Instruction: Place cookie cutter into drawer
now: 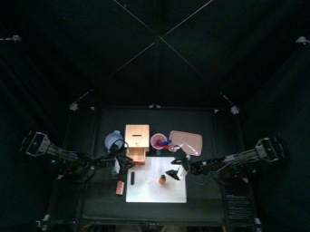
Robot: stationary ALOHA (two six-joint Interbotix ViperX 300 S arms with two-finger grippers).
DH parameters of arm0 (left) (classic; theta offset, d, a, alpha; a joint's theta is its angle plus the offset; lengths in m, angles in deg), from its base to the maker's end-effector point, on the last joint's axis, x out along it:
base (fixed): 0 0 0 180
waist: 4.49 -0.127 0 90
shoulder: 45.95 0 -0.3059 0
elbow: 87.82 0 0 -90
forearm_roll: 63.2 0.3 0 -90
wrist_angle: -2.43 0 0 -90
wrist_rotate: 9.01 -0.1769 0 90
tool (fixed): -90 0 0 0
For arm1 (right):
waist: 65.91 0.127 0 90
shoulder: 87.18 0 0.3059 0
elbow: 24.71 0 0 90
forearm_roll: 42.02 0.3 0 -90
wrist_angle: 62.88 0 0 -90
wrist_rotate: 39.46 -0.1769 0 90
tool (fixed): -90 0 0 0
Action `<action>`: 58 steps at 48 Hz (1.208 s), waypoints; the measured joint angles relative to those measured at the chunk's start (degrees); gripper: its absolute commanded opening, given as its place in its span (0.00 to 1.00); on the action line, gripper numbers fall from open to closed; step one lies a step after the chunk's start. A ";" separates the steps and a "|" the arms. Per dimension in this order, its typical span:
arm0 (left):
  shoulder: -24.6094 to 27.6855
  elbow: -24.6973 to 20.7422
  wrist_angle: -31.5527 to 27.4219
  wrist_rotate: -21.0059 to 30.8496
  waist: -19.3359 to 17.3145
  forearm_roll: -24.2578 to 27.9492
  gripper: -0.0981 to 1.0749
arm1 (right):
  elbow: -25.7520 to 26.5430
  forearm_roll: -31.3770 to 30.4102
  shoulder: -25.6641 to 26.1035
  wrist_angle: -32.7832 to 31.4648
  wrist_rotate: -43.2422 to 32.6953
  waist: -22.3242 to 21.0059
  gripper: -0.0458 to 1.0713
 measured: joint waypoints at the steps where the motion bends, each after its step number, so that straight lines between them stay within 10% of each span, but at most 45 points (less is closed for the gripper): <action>1: 0.00 0.00 0.00 0.00 0.00 0.00 0.83 | -0.70 1.32 0.97 -1.14 -0.09 0.44 0.96; 16: 0.00 0.00 0.00 0.00 -0.44 0.00 0.83 | -8.96 16.70 8.44 -8.53 -0.53 2.20 0.95; 48: 0.00 0.00 0.00 -0.09 -0.44 0.00 0.83 | -13.89 15.12 1.05 -5.54 -0.44 -8.61 0.95; 58: -0.09 0.00 0.09 -0.26 -0.53 0.18 0.83 | -13.89 14.41 -1.05 -4.57 -0.44 -9.58 0.80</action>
